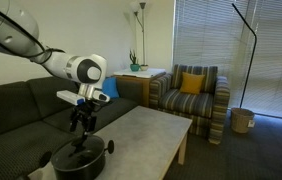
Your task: Put the lid on the table
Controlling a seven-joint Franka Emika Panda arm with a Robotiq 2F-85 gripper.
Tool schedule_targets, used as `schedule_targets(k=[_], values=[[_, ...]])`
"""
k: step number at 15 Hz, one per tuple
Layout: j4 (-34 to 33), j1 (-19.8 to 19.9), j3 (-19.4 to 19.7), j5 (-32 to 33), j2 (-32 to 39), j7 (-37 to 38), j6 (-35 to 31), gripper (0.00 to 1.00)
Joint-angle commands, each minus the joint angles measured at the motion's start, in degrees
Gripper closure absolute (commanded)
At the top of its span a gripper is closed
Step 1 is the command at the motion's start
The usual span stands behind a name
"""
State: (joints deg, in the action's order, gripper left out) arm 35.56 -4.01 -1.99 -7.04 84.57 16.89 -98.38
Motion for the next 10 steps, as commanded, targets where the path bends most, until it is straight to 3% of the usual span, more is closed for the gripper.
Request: schedule_targets(k=[1, 10], values=[[0.8, -0.2, 0.1, 0.7, 0.0, -1.9, 2.0, 0.00], [1.2, -1.1, 0.5, 1.0, 0.0, -1.1, 0.3, 0.00]])
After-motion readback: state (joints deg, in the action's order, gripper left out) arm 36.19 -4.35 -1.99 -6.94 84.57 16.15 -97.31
